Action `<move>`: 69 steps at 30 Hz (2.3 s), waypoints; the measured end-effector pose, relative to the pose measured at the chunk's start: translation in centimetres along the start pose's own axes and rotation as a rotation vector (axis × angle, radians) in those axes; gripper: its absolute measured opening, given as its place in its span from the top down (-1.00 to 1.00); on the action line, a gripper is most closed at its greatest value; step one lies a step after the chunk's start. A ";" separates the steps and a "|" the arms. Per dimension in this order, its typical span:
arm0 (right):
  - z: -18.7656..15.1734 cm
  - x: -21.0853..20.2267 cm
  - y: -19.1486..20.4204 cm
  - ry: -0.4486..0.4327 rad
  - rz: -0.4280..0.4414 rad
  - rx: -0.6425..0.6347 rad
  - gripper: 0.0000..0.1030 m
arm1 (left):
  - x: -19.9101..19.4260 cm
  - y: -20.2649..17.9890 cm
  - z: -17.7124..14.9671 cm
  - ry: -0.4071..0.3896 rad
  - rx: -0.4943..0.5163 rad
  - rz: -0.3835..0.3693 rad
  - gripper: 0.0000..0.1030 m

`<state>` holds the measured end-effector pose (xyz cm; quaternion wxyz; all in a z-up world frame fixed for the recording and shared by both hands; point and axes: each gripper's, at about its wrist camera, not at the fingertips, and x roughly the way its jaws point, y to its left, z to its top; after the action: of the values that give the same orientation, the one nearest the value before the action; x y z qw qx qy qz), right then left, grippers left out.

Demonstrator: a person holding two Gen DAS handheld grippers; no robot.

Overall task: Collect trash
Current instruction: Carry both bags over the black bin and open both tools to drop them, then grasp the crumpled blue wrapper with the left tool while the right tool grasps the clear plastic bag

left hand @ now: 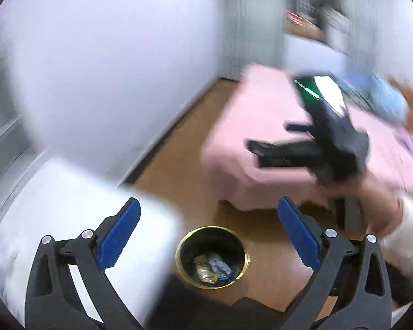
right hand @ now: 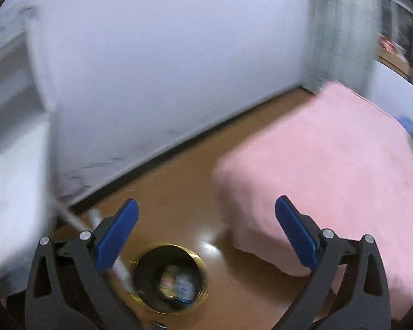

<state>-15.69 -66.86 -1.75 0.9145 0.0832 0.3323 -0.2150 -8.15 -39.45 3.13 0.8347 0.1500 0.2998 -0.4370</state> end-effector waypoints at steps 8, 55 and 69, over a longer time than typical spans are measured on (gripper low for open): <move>2.6 -1.6 21.6 -0.056 0.377 -0.276 -0.87 | -13.9 21.4 -8.1 0.006 -0.420 0.559 -0.89; 6.4 5.9 55.5 0.312 0.777 -0.503 0.07 | -4.6 47.9 -11.3 0.340 -0.443 0.158 -0.31; 9.3 2.2 51.5 0.162 0.860 -0.393 0.27 | -9.3 45.3 -9.5 0.163 -0.484 0.185 0.65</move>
<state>14.20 -24.33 4.41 0.8902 0.0551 0.3723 0.2568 21.36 -2.70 1.05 0.8557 0.0077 0.4468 -0.2610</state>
